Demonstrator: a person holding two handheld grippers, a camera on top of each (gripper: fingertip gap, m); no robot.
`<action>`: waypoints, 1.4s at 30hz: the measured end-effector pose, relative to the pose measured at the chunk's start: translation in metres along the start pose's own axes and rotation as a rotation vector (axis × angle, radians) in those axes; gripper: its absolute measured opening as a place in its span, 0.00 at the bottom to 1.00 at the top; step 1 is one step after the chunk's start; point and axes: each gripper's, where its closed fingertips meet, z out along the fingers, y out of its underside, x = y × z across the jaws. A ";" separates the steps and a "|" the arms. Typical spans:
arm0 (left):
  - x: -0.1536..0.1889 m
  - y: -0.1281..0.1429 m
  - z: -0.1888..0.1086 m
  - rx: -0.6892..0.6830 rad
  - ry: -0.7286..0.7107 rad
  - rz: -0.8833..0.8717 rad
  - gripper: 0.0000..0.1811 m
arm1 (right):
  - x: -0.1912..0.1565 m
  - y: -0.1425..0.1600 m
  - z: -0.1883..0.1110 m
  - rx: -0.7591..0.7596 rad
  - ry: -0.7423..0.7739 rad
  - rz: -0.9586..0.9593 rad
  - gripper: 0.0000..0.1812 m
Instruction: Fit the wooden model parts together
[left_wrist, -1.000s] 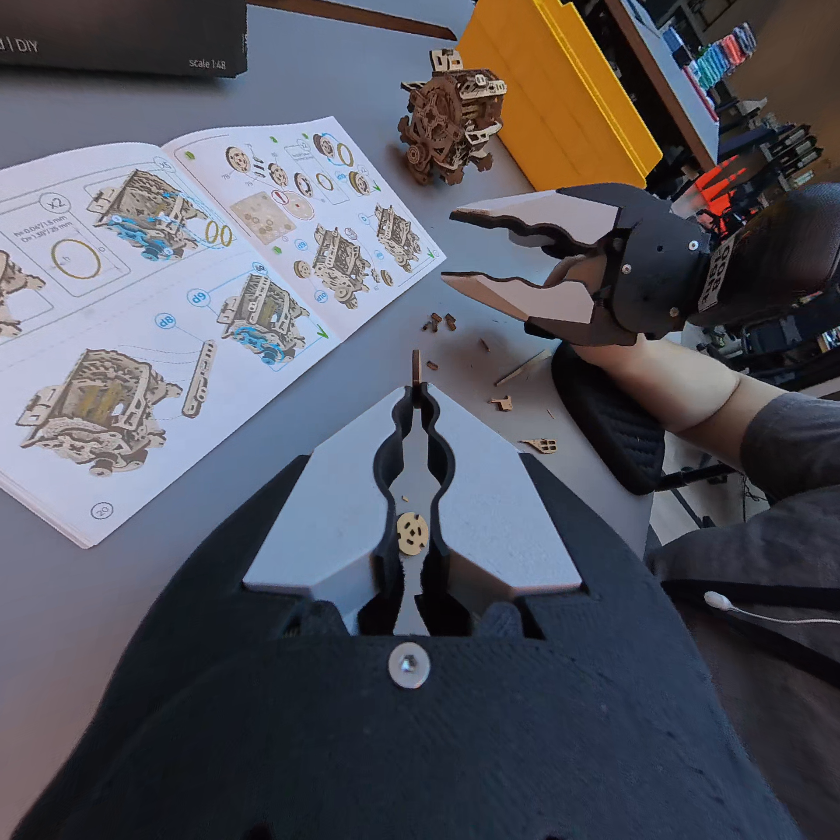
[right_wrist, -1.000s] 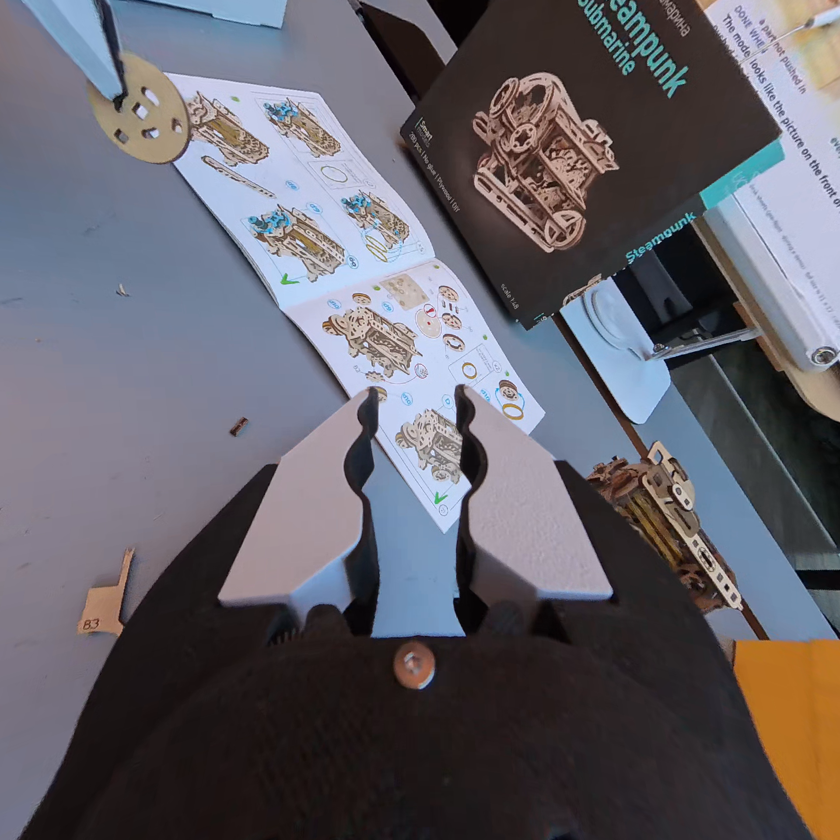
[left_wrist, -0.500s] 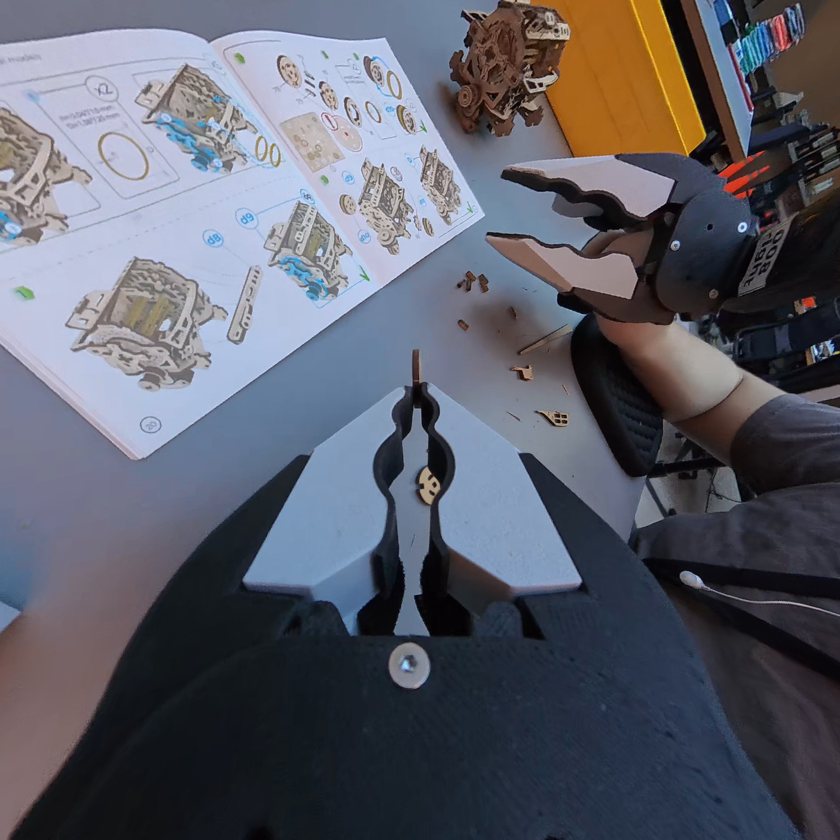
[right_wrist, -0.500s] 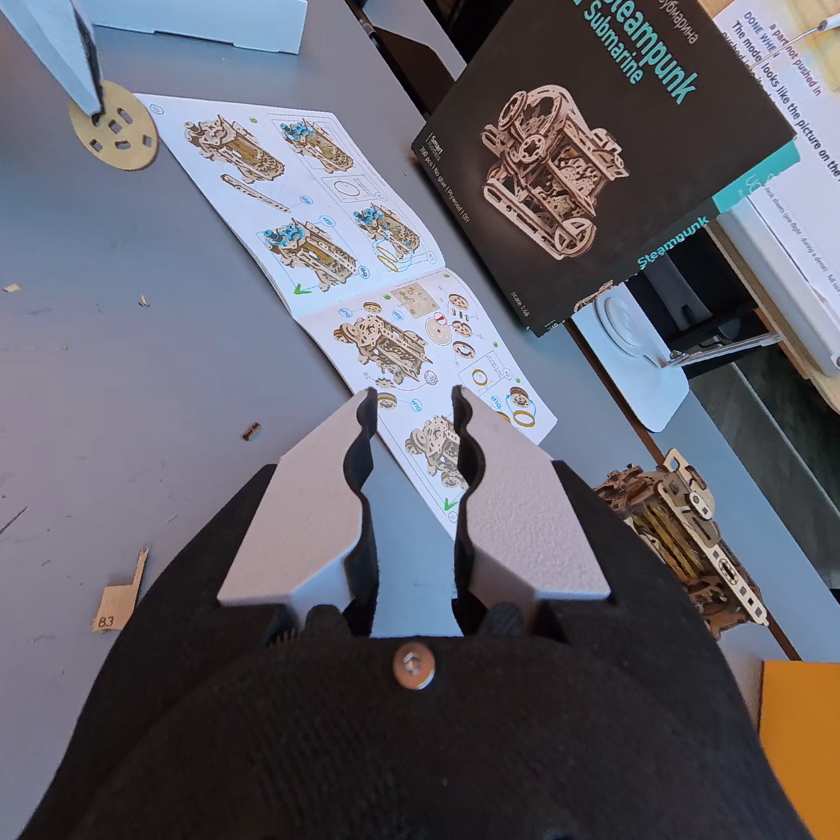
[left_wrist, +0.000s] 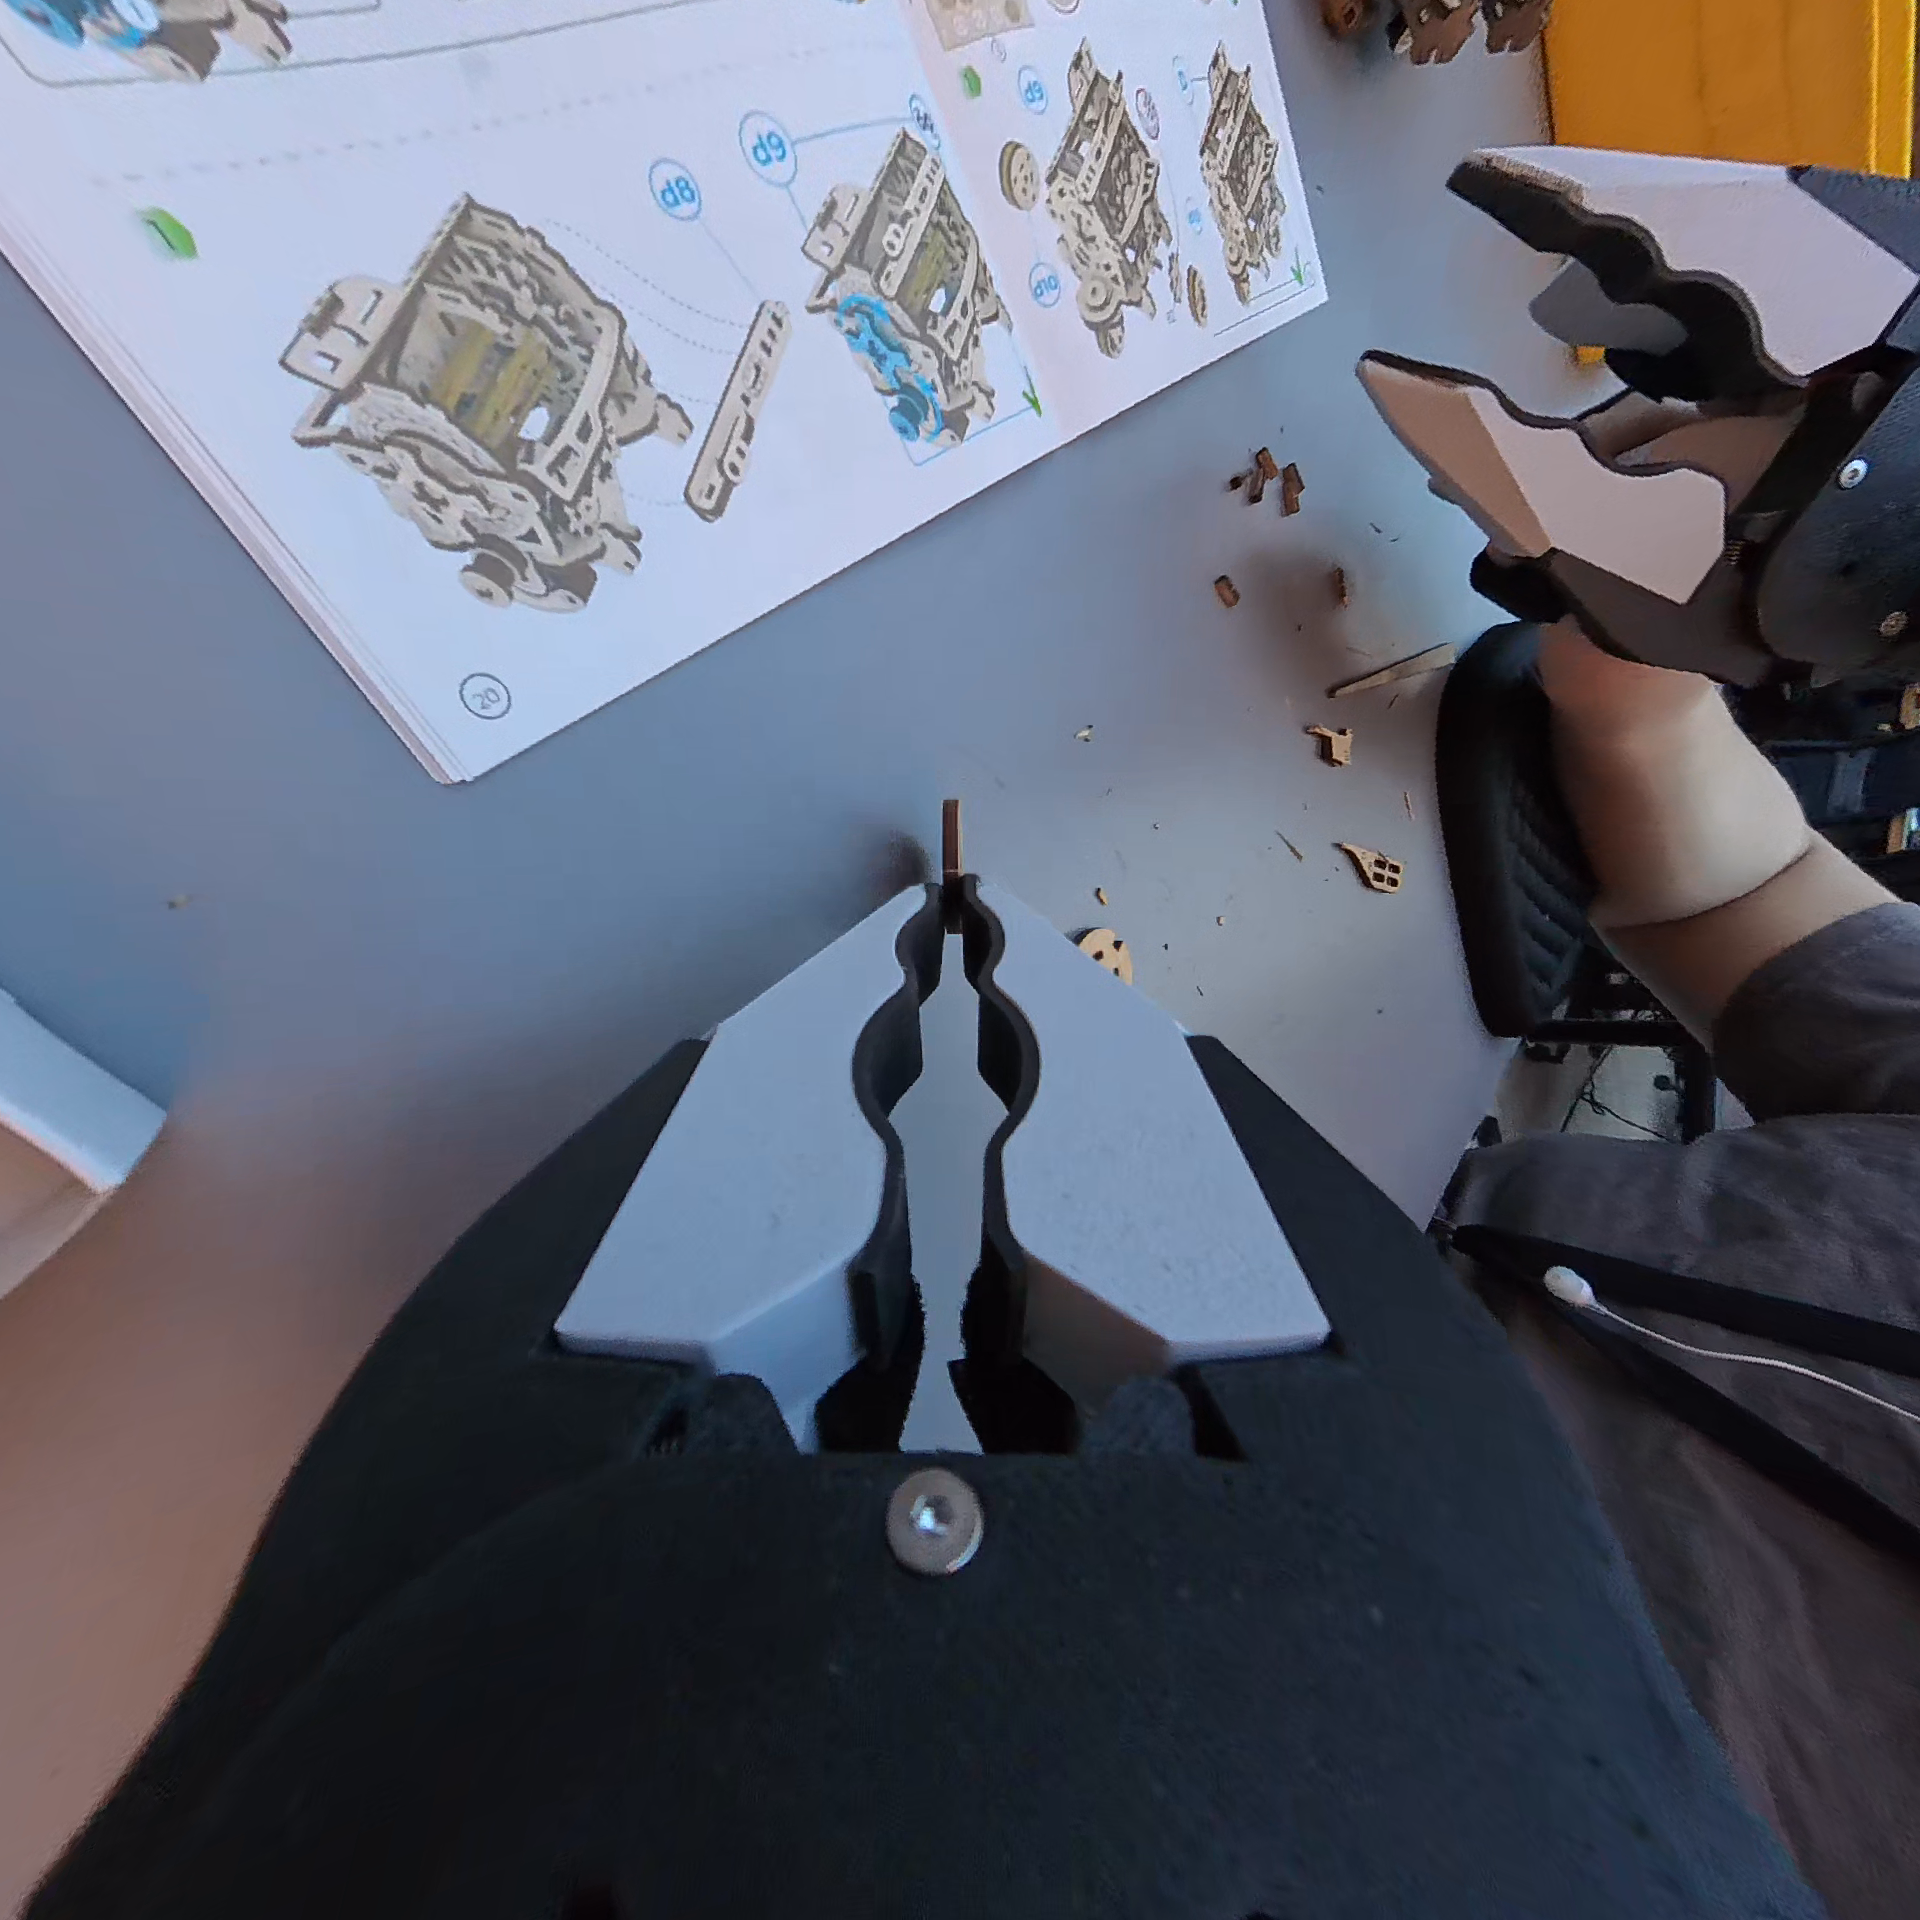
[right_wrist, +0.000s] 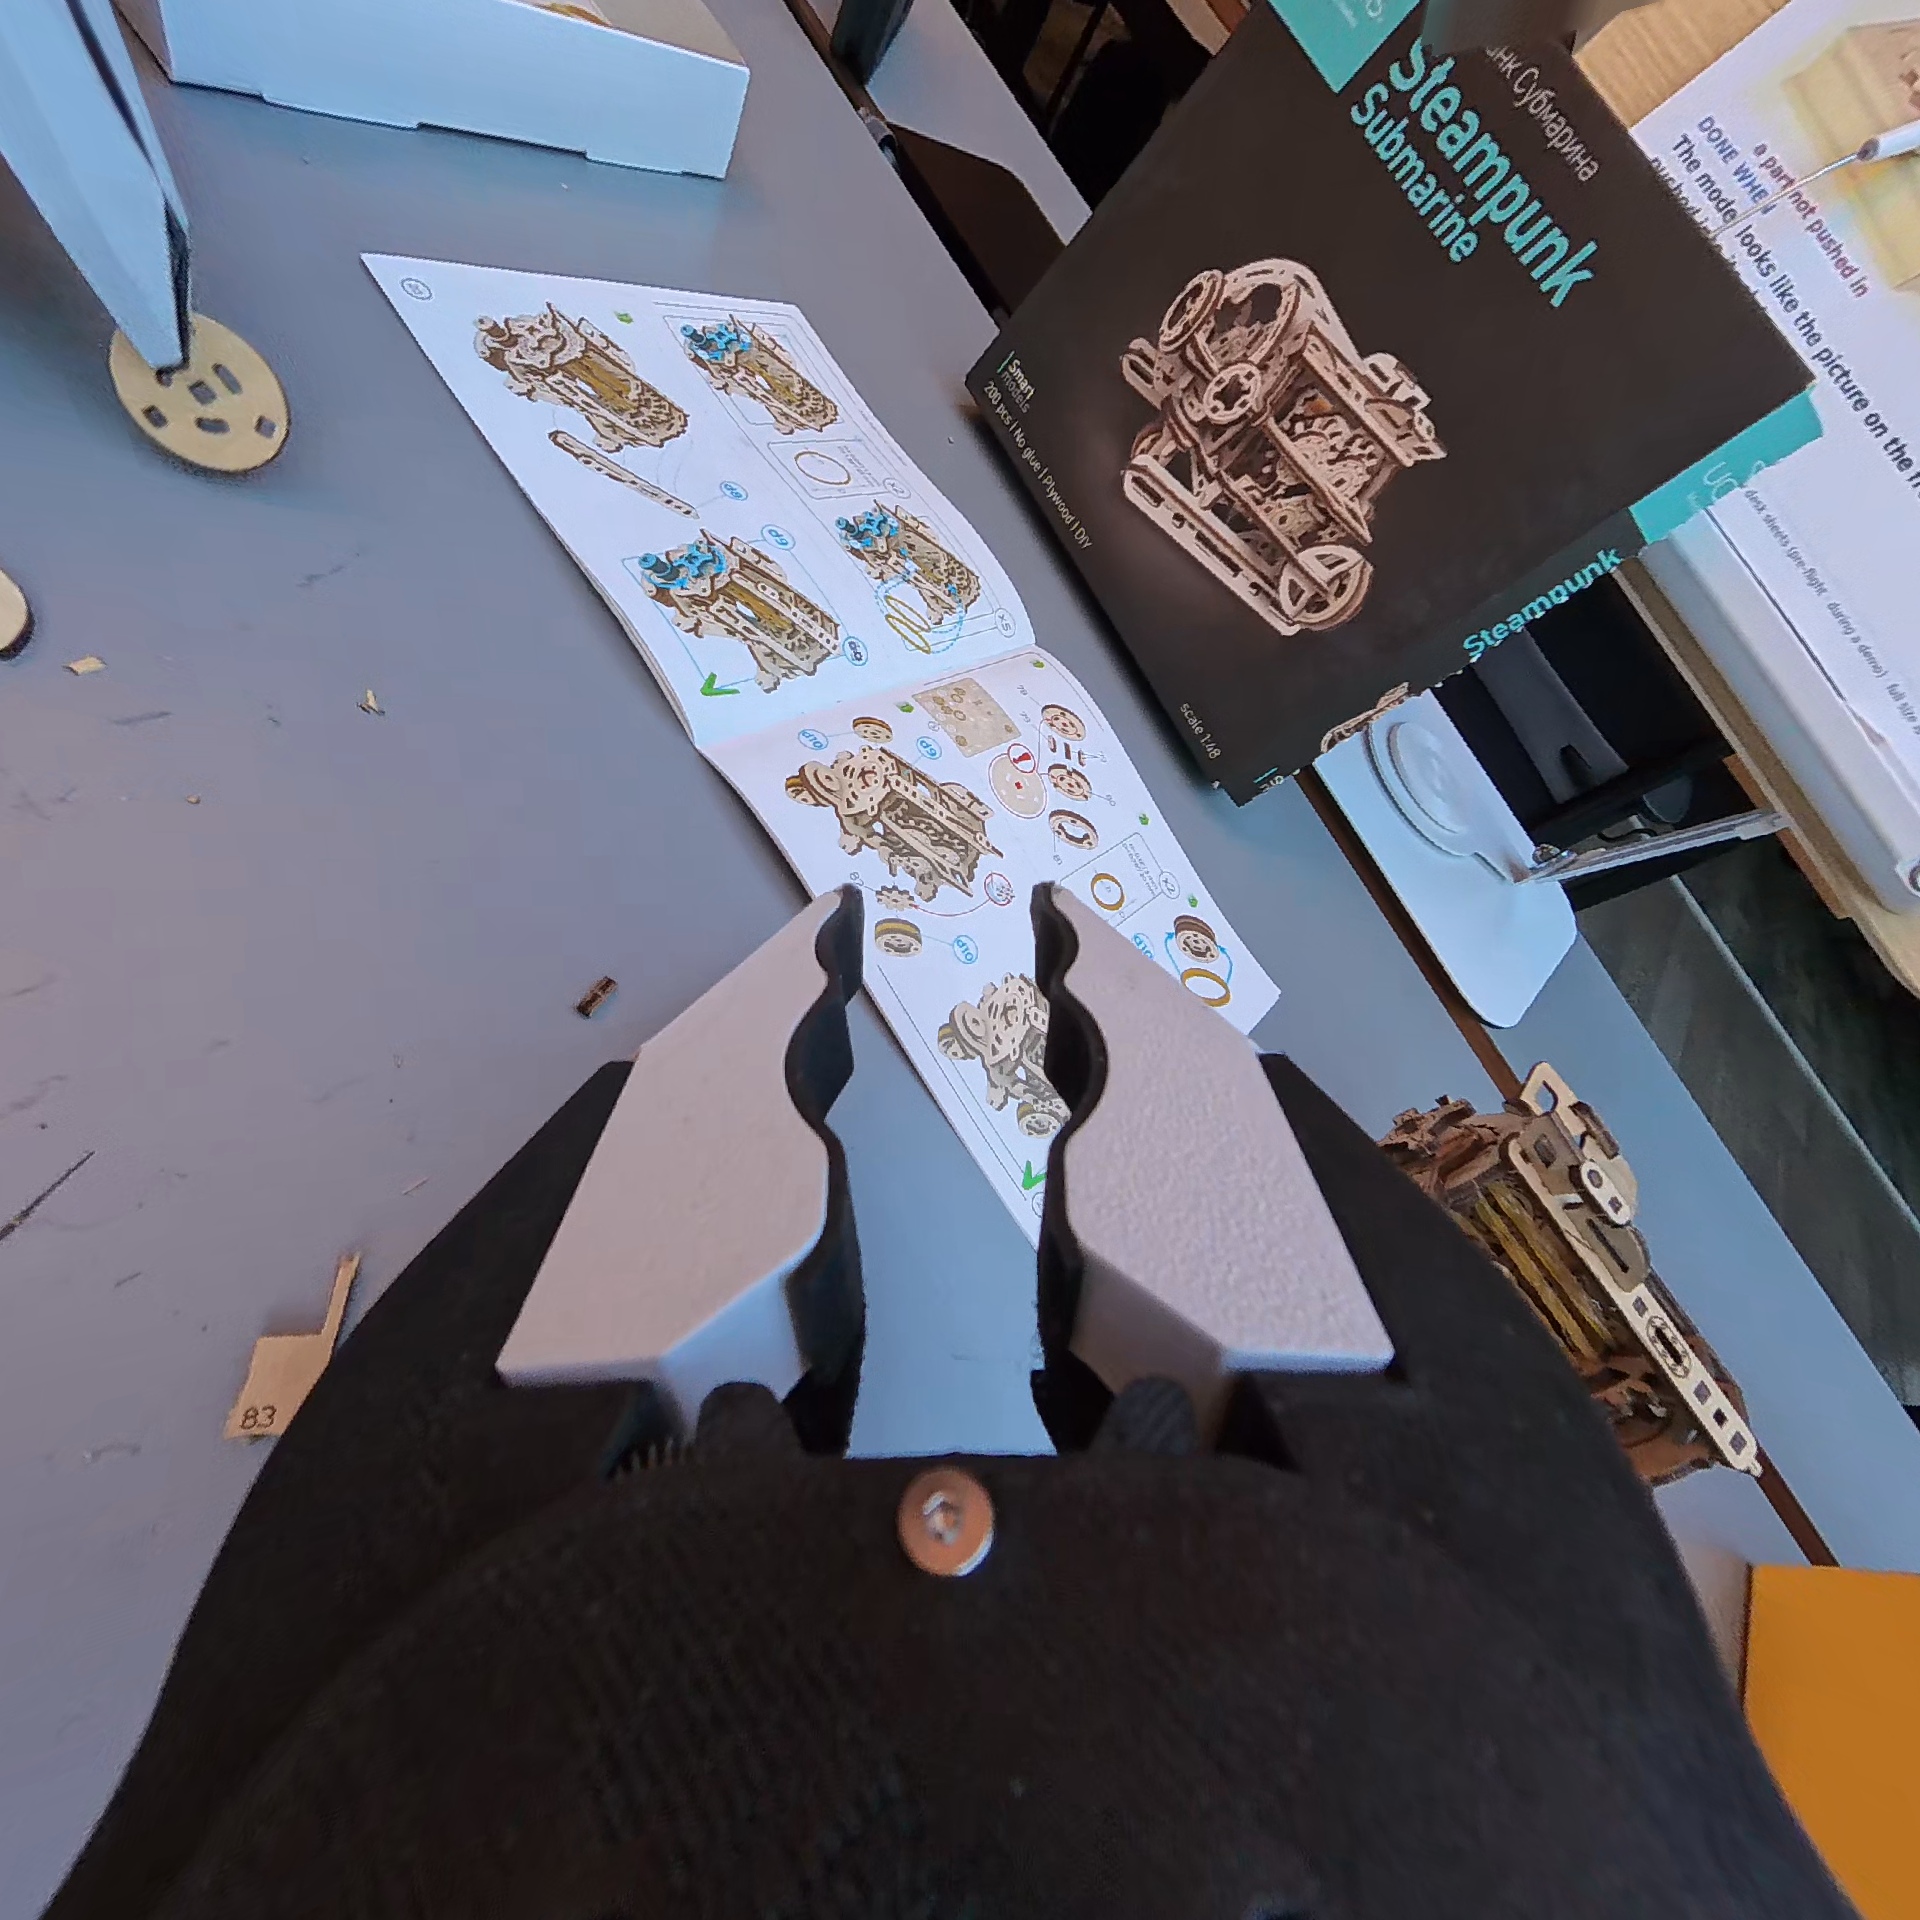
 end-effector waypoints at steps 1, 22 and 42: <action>-0.001 0.000 0.001 -0.001 0.001 -0.006 0.00 | 0.000 0.000 0.000 0.002 -0.001 -0.001 0.17; -0.023 -0.003 -0.015 -0.028 -0.291 0.280 0.19 | -0.007 -0.005 -0.001 0.032 -0.029 -0.027 0.17; -0.024 -0.002 0.000 -0.073 -0.394 0.698 0.19 | -0.009 -0.005 -0.001 0.045 -0.049 -0.026 0.17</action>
